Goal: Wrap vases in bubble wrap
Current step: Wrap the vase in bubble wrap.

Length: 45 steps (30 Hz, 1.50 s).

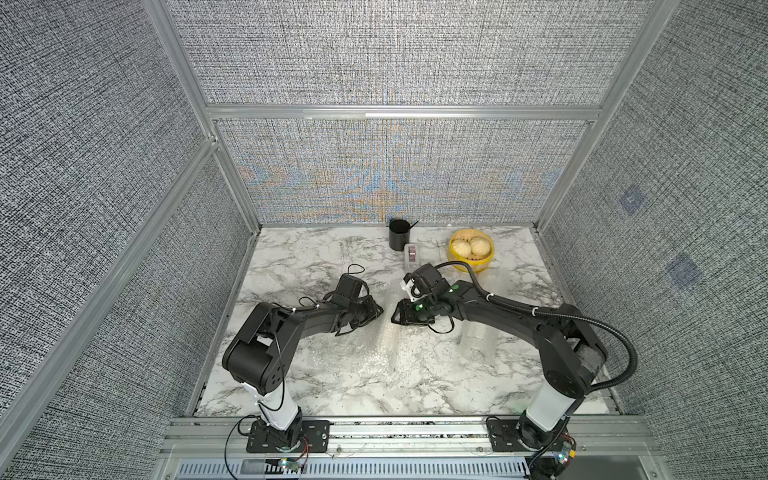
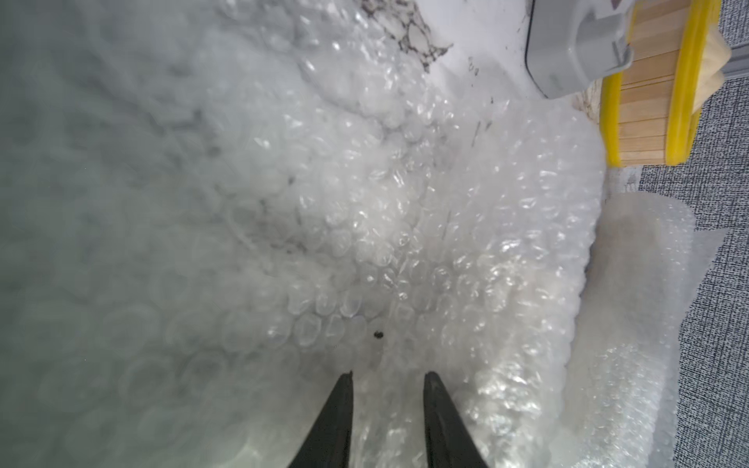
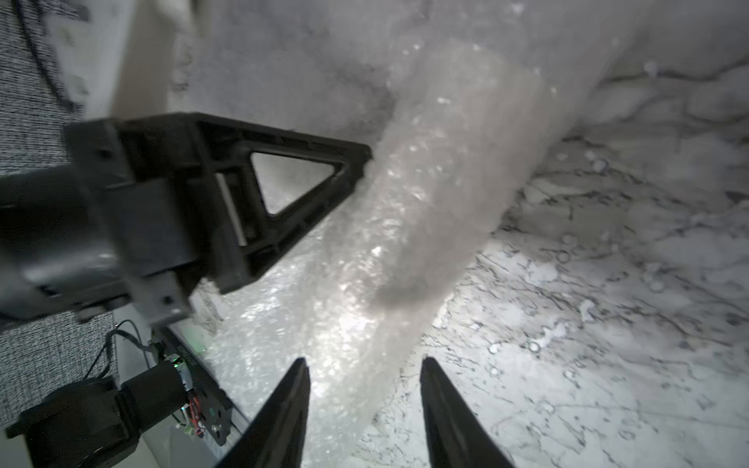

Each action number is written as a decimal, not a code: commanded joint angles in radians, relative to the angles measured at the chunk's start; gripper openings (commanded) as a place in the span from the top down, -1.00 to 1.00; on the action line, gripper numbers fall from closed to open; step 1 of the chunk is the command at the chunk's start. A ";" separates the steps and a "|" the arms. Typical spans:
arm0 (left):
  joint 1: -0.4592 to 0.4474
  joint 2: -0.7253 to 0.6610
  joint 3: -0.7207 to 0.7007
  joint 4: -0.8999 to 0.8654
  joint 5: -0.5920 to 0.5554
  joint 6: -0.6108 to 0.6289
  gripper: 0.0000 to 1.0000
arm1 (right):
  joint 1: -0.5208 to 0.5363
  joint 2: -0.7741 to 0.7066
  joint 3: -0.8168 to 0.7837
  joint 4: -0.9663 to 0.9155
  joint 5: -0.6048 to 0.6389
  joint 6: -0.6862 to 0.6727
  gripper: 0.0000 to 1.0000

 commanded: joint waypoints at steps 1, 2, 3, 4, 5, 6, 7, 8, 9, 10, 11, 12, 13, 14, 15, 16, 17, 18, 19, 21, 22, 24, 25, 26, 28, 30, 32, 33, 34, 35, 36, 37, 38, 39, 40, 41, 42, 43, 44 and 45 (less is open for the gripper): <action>-0.005 -0.001 0.003 -0.019 0.015 -0.004 0.38 | 0.008 0.012 -0.016 0.039 -0.003 0.054 -0.13; -0.006 -0.006 0.003 -0.021 0.012 -0.002 0.38 | 0.009 0.019 -0.016 0.054 -0.013 0.065 -0.17; -0.010 -0.012 0.004 -0.025 0.008 0.000 0.38 | 0.008 0.028 -0.013 0.068 -0.022 0.075 -0.21; -0.012 -0.015 0.003 -0.030 0.005 0.001 0.38 | 0.009 0.038 -0.010 0.077 -0.024 0.081 -0.25; -0.013 -0.018 0.001 -0.033 0.002 0.001 0.38 | 0.011 0.046 -0.008 0.082 -0.023 0.085 -0.28; -0.015 -0.021 -0.001 -0.033 -0.001 0.000 0.38 | 0.012 0.054 -0.010 0.088 -0.023 0.091 -0.33; -0.018 -0.023 -0.003 -0.033 -0.001 -0.004 0.38 | 0.012 0.066 -0.010 0.087 -0.024 0.093 -0.36; -0.020 -0.025 -0.008 -0.027 0.001 -0.007 0.38 | 0.012 0.076 -0.008 0.080 -0.022 0.093 -0.38; -0.025 -0.027 -0.010 -0.023 0.002 -0.010 0.38 | 0.012 0.084 -0.011 0.074 -0.017 0.094 -0.39; -0.031 -0.028 -0.009 -0.027 -0.001 -0.011 0.38 | 0.012 0.088 -0.017 0.081 -0.015 0.092 -0.39; -0.035 -0.029 -0.009 -0.031 -0.005 -0.011 0.38 | 0.012 0.089 -0.019 0.085 -0.010 0.089 -0.38; -0.039 -0.032 -0.012 -0.034 -0.011 -0.012 0.38 | 0.012 0.090 -0.019 0.084 0.002 0.083 -0.39; -0.042 -0.033 -0.014 -0.035 -0.017 -0.014 0.38 | 0.012 0.094 -0.017 0.079 0.011 0.075 -0.39; -0.044 -0.036 -0.016 -0.038 -0.021 -0.016 0.38 | 0.012 0.101 -0.013 0.069 0.015 0.065 -0.38; -0.044 -0.039 -0.015 -0.047 -0.024 -0.012 0.38 | 0.012 0.107 -0.010 0.057 0.019 0.053 -0.38; -0.044 -0.047 -0.012 -0.062 -0.032 -0.005 0.38 | 0.012 0.110 -0.010 0.048 0.028 0.044 -0.38; -0.044 -0.060 -0.009 -0.077 -0.042 0.001 0.38 | 0.011 0.110 -0.015 0.044 0.038 0.037 -0.37; -0.043 -0.073 -0.008 -0.092 -0.052 0.008 0.38 | 0.012 0.110 -0.020 0.038 0.042 0.032 -0.37; -0.042 -0.087 -0.007 -0.105 -0.059 0.013 0.37 | 0.011 0.110 -0.023 0.032 0.048 0.027 -0.36; -0.041 -0.130 -0.006 -0.155 -0.089 0.021 0.36 | 0.012 0.105 -0.032 0.031 0.060 0.020 -0.37; -0.041 -0.150 -0.009 -0.180 -0.109 0.020 0.34 | 0.012 0.103 -0.035 0.032 0.061 0.018 -0.37; -0.041 -0.198 -0.029 -0.228 -0.144 0.011 0.32 | 0.013 0.095 -0.038 0.037 0.066 0.016 -0.36; -0.041 -0.219 -0.043 -0.245 -0.152 0.001 0.31 | 0.013 0.095 -0.039 0.037 0.066 0.013 -0.36; -0.042 -0.240 -0.056 -0.259 -0.158 -0.006 0.30 | 0.013 0.095 -0.038 0.035 0.065 0.011 -0.37; -0.054 -0.289 -0.077 -0.275 -0.164 -0.013 0.30 | 0.013 0.095 -0.034 0.022 0.071 0.002 -0.36; -0.079 -0.318 -0.083 -0.273 -0.144 -0.021 0.30 | 0.014 0.090 -0.033 0.015 0.078 -0.006 -0.37; -0.112 -0.325 -0.081 -0.270 -0.125 -0.034 0.29 | 0.013 0.089 -0.033 0.011 0.081 -0.010 -0.37; -0.132 -0.320 -0.076 -0.276 -0.128 -0.036 0.30 | 0.014 0.089 -0.033 0.011 0.082 -0.012 -0.37; -0.148 -0.310 -0.067 -0.299 -0.142 -0.034 0.29 | 0.013 0.089 -0.032 0.012 0.081 -0.014 -0.37; -0.156 -0.296 -0.060 -0.317 -0.152 -0.032 0.30 | 0.013 0.087 -0.034 0.013 0.080 -0.014 -0.37; -0.160 -0.276 -0.058 -0.330 -0.155 -0.031 0.32 | 0.014 0.087 -0.036 0.014 0.080 -0.014 -0.37; -0.160 -0.258 -0.060 -0.328 -0.153 -0.036 0.34 | 0.013 0.085 -0.037 0.013 0.082 -0.015 -0.36; -0.161 -0.246 -0.065 -0.318 -0.149 -0.040 0.38 | 0.013 0.084 -0.036 0.012 0.083 -0.019 -0.37; -0.165 -0.237 -0.073 -0.295 -0.145 -0.044 0.43 | 0.013 0.083 -0.036 0.007 0.084 -0.025 -0.37; -0.172 -0.231 -0.081 -0.270 -0.145 -0.049 0.49 | 0.014 0.080 -0.035 0.000 0.088 -0.028 -0.37; -0.181 -0.227 -0.086 -0.254 -0.144 -0.055 0.54 | 0.013 0.078 -0.032 -0.012 0.097 -0.033 -0.37; -0.190 -0.220 -0.083 -0.245 -0.141 -0.056 0.58 | 0.014 0.074 -0.035 -0.016 0.101 -0.037 -0.37; -0.198 -0.210 -0.076 -0.253 -0.139 -0.058 0.60 | 0.012 0.069 -0.038 -0.016 0.102 -0.039 -0.37; -0.204 -0.204 -0.072 -0.258 -0.139 -0.060 0.62 | 0.011 0.067 -0.037 -0.019 0.105 -0.040 -0.37; -0.209 -0.200 -0.076 -0.251 -0.138 -0.067 0.65 | 0.012 0.064 -0.036 -0.024 0.111 -0.045 -0.37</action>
